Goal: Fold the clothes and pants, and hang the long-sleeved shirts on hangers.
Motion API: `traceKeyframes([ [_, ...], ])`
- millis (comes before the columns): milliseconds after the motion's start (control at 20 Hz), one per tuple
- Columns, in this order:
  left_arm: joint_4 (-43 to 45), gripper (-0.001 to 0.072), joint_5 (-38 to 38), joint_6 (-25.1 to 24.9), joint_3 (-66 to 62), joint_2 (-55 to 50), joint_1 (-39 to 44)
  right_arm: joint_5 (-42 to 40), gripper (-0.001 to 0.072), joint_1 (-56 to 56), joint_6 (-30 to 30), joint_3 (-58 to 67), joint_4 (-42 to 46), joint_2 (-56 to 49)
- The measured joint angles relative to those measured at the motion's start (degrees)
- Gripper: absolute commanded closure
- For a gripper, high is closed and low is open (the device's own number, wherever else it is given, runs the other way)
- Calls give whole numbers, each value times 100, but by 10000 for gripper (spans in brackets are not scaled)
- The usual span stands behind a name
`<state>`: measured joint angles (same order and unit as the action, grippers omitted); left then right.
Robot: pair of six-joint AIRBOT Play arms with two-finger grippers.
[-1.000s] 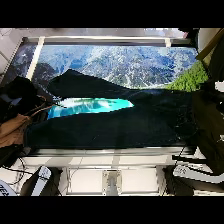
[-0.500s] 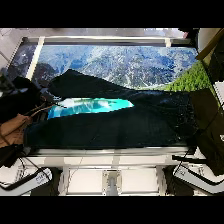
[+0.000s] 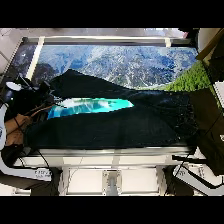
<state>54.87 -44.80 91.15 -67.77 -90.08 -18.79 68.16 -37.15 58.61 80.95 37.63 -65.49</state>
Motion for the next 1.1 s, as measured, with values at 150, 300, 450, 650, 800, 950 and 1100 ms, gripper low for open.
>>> traceKeyframes([
  [150, 72, 262, 208, 46, -105, -254, 17, 83, 302, 0, 31, 4, 7, 7],
  [300, 103, 277, 389, 87, -256, -505, 48, 120, 302, 0, 61, 4, -17, 7],
  [450, 98, 364, 544, 103, -415, -728, 92, 131, 303, 0, 96, 4, -83, 7],
  [650, 37, 694, 850, 107, -531, -894, 120, 173, 303, 0, 120, 4, -118, 7],
  [800, 15, 695, 1047, 105, -610, -938, 129, 188, 303, 0, 149, 4, -133, 7],
  [950, 4, 695, 1099, 103, -737, -949, 131, 216, 303, 0, 179, 4, -140, 7],
  [1100, 4, 696, 822, -55, -918, -841, 125, 269, 303, 0, 190, 4, -140, 7],
])
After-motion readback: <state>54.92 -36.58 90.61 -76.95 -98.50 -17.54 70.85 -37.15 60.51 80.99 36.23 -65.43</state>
